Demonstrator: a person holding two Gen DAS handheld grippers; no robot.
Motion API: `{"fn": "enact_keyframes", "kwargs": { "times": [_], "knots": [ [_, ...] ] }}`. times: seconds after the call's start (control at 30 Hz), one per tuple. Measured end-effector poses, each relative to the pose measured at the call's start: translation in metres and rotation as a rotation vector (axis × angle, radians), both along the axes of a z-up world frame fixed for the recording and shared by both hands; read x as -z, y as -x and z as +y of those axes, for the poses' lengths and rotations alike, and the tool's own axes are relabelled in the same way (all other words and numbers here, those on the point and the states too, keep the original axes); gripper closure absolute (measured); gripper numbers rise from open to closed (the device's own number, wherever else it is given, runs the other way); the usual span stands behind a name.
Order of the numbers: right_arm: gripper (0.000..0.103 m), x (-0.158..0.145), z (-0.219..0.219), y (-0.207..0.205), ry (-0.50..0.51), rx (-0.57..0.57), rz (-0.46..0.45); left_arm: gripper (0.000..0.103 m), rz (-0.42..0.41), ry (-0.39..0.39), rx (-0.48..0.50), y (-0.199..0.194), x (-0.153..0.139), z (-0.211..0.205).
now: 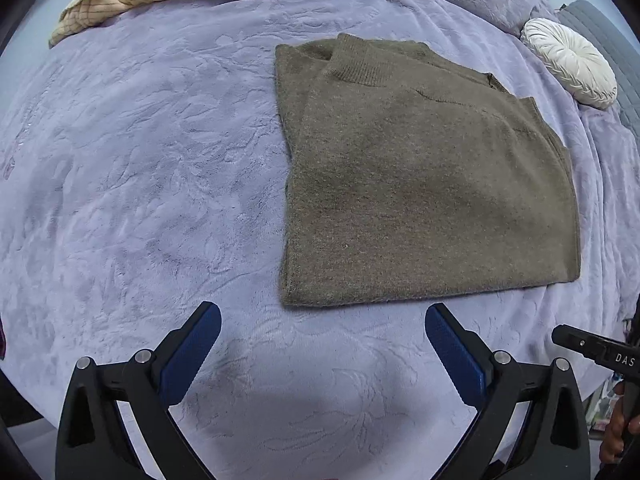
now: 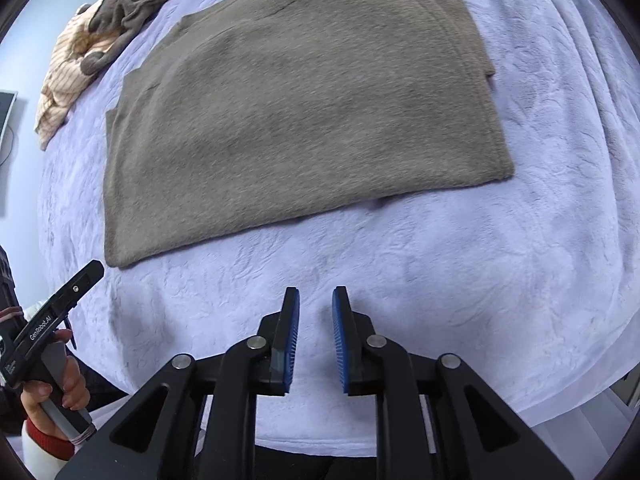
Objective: Fold small clothes
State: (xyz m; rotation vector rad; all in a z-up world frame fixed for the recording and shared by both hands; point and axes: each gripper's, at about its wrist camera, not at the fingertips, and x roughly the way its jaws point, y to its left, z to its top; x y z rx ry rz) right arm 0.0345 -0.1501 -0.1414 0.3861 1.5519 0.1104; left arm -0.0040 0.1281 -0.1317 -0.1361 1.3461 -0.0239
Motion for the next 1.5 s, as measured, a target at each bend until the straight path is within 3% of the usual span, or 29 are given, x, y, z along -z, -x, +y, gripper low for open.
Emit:
{"fn": "enact_keyframes", "kwargs": {
  "times": [0.27, 0.53, 1.07, 1.5],
  "knots": [
    [0.047, -0.006, 0.029, -0.002, -0.005, -0.046, -0.008, 0.001, 0.014, 0.0, -0.021, 0.0, 0.005, 0.013],
    [0.028, -0.008, 0.049, -0.006, -0.027, -0.065, -0.023, 0.001, 0.044, 0.067, -0.013, 0.006, 0.008, 0.023],
    [0.028, 0.019, 0.071, 0.0, -0.117, -0.024, 0.066, 0.001, 0.068, 0.097, -0.05, 0.007, 0.016, 0.041],
    [0.028, 0.044, 0.086, -0.013, -0.425, 0.131, 0.025, 0.001, 0.082, 0.212, -0.15, -0.003, 0.022, 0.072]
  ]
}}
